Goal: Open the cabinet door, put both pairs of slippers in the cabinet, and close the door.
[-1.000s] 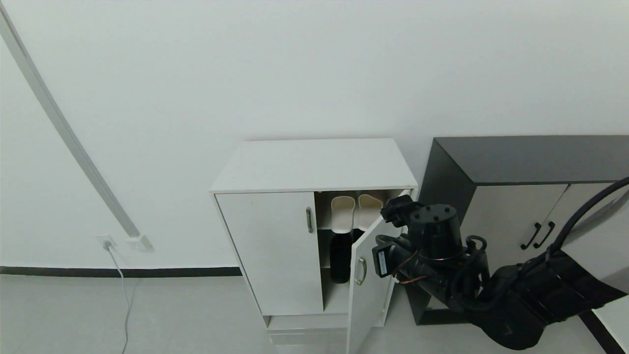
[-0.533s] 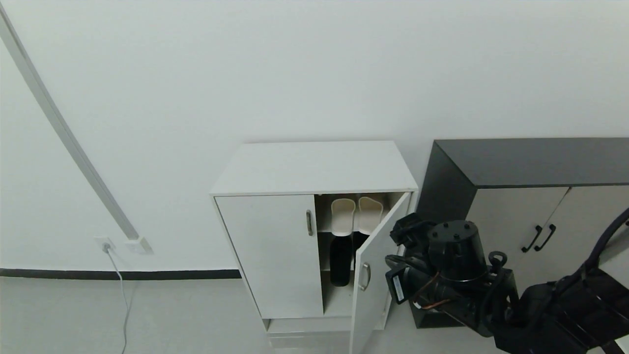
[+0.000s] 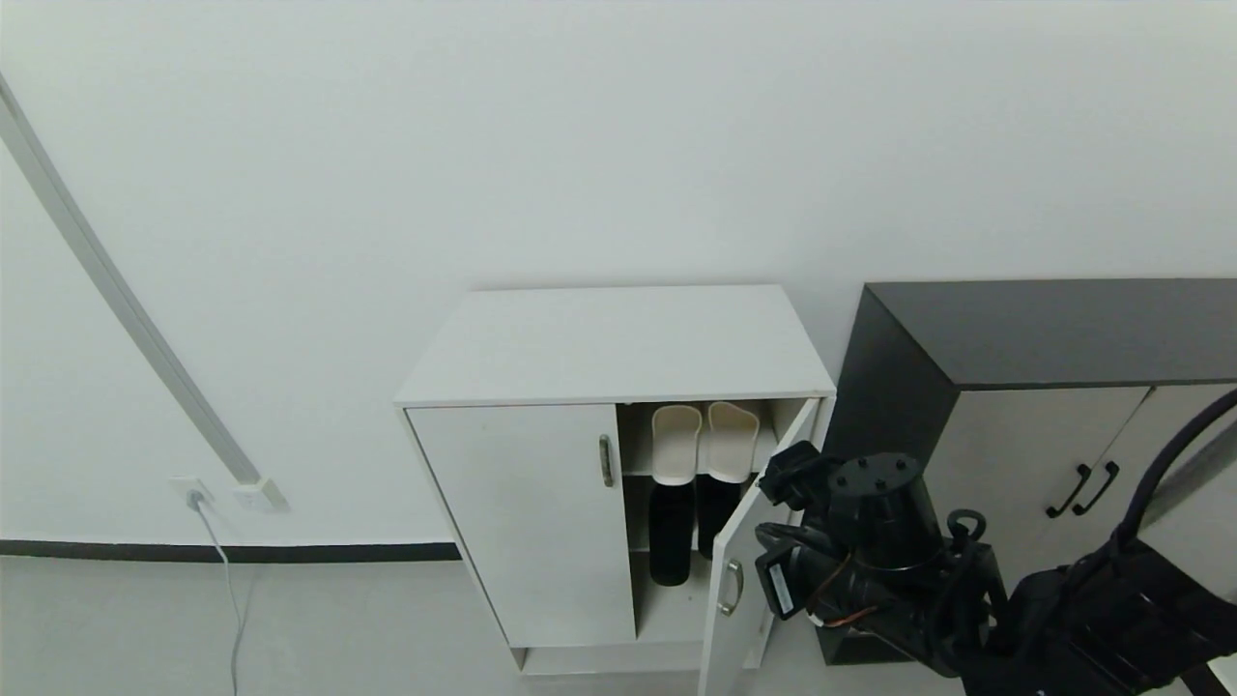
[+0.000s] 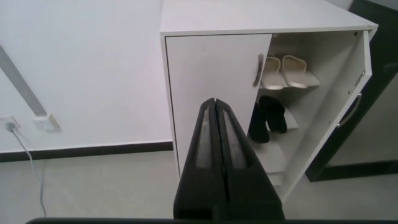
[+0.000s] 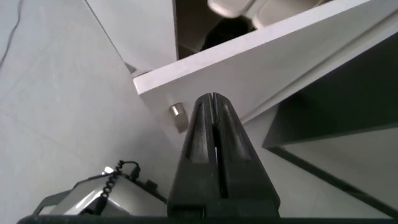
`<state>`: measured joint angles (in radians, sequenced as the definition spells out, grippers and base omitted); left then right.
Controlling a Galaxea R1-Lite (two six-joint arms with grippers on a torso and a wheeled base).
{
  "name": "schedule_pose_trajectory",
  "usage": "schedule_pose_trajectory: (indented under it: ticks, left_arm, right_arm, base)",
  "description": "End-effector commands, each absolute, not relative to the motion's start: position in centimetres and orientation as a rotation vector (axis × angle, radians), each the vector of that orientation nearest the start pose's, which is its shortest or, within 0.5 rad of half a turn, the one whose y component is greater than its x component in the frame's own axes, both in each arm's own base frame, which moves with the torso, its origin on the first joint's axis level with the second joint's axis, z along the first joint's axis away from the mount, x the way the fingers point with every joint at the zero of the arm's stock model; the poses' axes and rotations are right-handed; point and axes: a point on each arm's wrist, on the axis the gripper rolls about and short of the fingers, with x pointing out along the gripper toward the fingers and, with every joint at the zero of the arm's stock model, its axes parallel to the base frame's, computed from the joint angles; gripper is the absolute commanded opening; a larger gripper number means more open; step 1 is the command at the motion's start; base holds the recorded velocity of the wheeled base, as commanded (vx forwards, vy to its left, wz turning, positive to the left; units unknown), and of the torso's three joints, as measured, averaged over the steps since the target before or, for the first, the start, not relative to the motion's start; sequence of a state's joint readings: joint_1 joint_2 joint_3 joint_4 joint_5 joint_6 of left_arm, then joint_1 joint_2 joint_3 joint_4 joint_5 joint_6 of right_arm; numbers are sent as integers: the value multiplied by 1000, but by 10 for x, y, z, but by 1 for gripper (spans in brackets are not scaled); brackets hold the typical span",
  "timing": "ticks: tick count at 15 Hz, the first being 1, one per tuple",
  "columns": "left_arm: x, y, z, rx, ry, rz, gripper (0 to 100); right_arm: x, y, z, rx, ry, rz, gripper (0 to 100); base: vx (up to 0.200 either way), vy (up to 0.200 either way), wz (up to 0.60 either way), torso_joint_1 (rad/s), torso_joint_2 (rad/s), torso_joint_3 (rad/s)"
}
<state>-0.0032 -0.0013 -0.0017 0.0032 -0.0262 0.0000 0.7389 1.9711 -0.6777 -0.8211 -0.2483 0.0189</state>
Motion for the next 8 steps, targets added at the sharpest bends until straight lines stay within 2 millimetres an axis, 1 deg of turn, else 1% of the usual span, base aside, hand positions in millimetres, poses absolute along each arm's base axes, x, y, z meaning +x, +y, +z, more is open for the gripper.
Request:
schedule_pose_trajectory:
  ticks: [1,3,5,6,8]
  left_arm:
    - [-23,-1,76,0,2,-29,0]
    - [-23,0,76,-2,0,-28,0]
    - [-23,-1,76,0,2,-29,0]
    - [-23,-1,76,0,2,-29,0]
    - [-23,-1,76,0,2,-29,0]
  right_arm:
    - [256,221,68,-207,439,465,0]
    - [261,222,64,-198,427,458,0]
    - [275,225,57,-186,420,438,0]
    - [279,226,56,-183,416,433,0]
    - [295,230,46,-166,388,416,0]
  base:
    - [0,0,0,0,0,0]
    - [0,0,0,0,0,0]
    - [0,0,0,0,0,0]
    - [0,0,0,0,0,0]
    - [0,0,0,0,0,0]
